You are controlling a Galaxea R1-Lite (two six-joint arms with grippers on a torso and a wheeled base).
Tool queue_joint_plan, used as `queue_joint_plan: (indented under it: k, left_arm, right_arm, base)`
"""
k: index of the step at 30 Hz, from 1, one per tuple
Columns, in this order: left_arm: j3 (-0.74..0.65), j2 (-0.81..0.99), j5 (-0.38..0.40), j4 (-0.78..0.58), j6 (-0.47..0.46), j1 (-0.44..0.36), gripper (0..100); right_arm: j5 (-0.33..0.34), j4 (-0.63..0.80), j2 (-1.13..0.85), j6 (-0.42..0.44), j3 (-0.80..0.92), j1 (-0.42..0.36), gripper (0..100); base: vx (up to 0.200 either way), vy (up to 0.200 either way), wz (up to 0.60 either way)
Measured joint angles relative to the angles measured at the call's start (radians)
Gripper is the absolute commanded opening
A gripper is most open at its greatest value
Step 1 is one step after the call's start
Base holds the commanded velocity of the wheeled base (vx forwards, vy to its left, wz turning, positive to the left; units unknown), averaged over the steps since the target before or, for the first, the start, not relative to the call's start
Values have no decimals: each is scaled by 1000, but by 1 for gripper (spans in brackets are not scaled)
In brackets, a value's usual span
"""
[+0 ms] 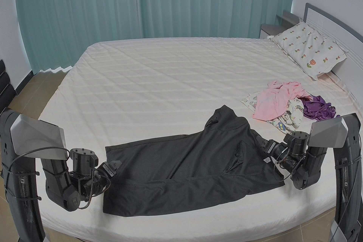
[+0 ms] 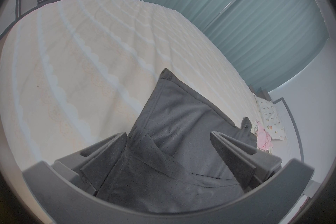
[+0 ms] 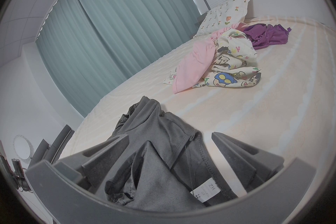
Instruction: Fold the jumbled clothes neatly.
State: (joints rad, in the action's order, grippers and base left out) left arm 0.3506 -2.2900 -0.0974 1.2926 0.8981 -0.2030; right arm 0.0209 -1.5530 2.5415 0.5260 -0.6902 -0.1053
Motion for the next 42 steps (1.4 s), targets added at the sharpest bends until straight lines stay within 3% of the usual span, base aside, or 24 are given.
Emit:
queue_joint_plan:
  k: [2, 3, 10, 16, 21, 29, 42]
  left_arm:
    - [7, -13, 0, -1, -10, -3, 100]
    - [9, -18, -1, -1, -15, -3, 0]
    - [11, -61, -10, 0, -54, -5, 0]
    - [11, -77, -25, 0, -47, 4, 0]
    - [9, -81, -40, 0, -20, 19, 0]
    - [2, -86, -49, 0, 1, 35, 0]
    - [1, -89, -50, 0, 2, 39, 0]
  right_arm:
    - [0, 0, 0, 0, 0, -1, 100]
    - [0, 0, 0, 0, 0, -1, 100]
    - [5, 0, -1, 4, -14, -1, 100]
    - [94, 43, -5, 0, -33, 0, 100]
    - [166, 219, -22, -10, -82, 6, 100]
    - [220, 403, -15, -94, -233, 14, 100]
    - [354, 475, -4, -135, -233, 33, 100]
  base:
    - [0, 0, 0]
    - [0, 0, 0]
    - [0, 0, 0]
    - [0, 0, 0]
    - [0, 0, 0]
    - [0, 0, 0]
    - [0, 0, 0]
